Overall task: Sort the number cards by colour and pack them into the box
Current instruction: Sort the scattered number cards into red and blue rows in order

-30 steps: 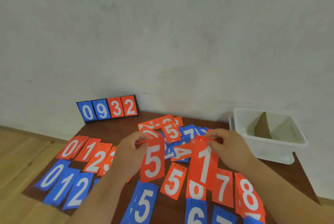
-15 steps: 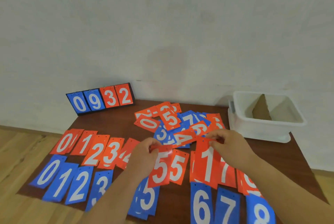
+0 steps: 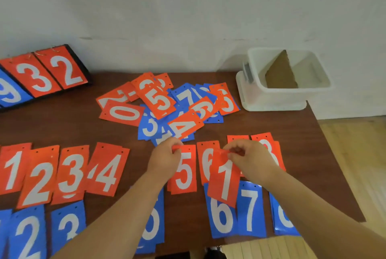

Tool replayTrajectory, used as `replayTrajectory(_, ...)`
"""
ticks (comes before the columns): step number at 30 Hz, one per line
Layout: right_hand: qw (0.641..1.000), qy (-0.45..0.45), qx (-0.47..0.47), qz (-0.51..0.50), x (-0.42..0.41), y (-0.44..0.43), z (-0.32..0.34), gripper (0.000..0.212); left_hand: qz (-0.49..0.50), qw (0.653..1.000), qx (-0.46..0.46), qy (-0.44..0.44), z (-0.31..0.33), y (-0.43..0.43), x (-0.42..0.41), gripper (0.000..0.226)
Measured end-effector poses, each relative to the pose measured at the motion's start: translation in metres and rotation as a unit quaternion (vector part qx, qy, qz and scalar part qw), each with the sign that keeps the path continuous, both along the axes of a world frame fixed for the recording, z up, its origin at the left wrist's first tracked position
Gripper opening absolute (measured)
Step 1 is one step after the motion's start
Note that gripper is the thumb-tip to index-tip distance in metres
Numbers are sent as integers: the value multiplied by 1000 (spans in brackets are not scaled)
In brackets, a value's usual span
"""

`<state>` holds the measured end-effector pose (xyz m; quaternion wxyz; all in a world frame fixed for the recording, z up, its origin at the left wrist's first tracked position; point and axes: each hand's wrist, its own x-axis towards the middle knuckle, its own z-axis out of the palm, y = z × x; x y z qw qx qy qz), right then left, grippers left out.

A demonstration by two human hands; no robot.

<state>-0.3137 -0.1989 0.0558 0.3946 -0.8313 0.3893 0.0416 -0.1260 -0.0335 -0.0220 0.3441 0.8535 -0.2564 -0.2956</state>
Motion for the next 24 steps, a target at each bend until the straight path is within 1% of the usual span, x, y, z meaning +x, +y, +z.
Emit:
replayTrajectory(3,1000,-12,12,-18,14,4,-3,24,-48,995,16,-90,-1,0,5,14)
replayTrajectory(4,999,-16,16,-23,19,6,-1,24,-52,993,15,-105,4,0,8,16)
replayTrajectory(5,999,-17,21,-25,25,8,1,22,-53,993,8,-101,11,1,10,18)
replayTrajectory(7,999,-23,33,-29,36,11,11,19,-42,998,-25,-41,33,6,11,18)
replayTrajectory(10,996,-67,49,-40,55,17,35,19,-15,994,-74,76,76,20,9,19)
replayTrajectory(12,993,-105,47,-42,70,21,53,19,-15,989,-107,100,100,32,9,21)
replayTrajectory(14,987,-149,49,-39,86,27,72,19,-16,988,-124,88,122,46,10,23)
replayTrajectory(16,981,-185,55,-27,102,35,90,19,-18,992,-115,47,142,62,11,26)
replayTrajectory(18,975,-215,52,1,116,47,106,21,3,994,-108,3,159,79,10,26)
replayTrajectory(21,965,-251,53,62,131,69,124,27,88,986,-137,-23,177,107,4,26)
replayTrajectory(24,957,-247,72,133,141,95,128,33,185,969,-153,-58,184,144,-5,30)
